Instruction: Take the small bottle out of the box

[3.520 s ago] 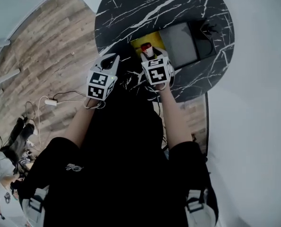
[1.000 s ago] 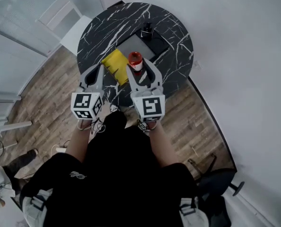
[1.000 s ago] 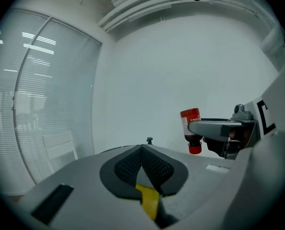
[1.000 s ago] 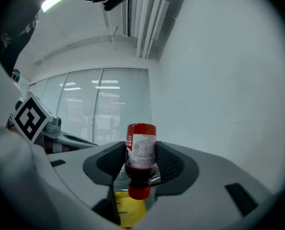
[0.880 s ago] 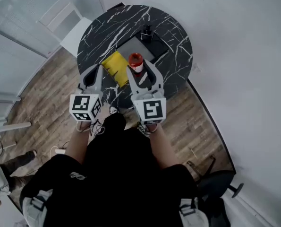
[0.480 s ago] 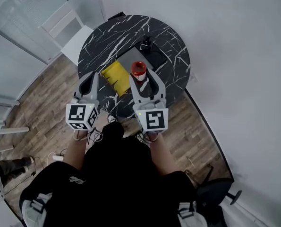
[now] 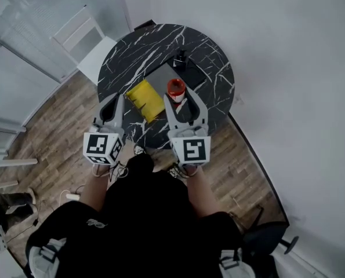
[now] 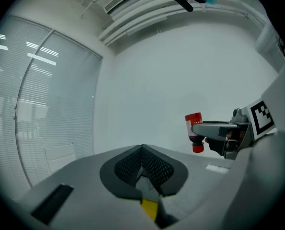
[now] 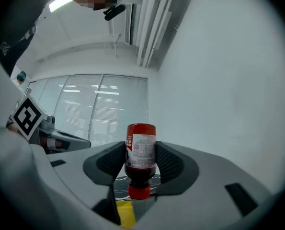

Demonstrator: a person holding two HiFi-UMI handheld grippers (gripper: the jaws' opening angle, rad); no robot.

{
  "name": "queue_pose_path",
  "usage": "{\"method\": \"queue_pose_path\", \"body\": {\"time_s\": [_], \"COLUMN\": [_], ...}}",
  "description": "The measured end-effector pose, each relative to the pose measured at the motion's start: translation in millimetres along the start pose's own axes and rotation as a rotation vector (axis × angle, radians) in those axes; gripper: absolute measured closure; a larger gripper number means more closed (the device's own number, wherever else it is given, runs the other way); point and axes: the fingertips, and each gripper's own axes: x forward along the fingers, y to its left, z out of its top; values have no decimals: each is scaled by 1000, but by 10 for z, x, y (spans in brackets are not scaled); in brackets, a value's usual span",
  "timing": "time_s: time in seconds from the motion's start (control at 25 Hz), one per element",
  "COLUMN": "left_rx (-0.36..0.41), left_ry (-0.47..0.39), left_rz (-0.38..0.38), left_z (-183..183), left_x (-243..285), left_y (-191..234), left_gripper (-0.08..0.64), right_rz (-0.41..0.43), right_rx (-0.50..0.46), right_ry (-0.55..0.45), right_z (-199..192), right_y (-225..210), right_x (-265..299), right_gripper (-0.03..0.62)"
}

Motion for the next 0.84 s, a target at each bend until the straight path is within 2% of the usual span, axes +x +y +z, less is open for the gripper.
{"method": "queue_pose_path", "body": {"time_s": [0.84], "left_rx": [10], "left_ry": [0], "left_rz": [-13], "left_z": [11], "left_x": [63], "left_y": [-134], "left_gripper": [561], "right_rz": [10], "right_rx": [-13], "right_ry": [-10], "right_z": [55], "right_y": [-52], "right_x": [-6], "right_gripper": [402]}}
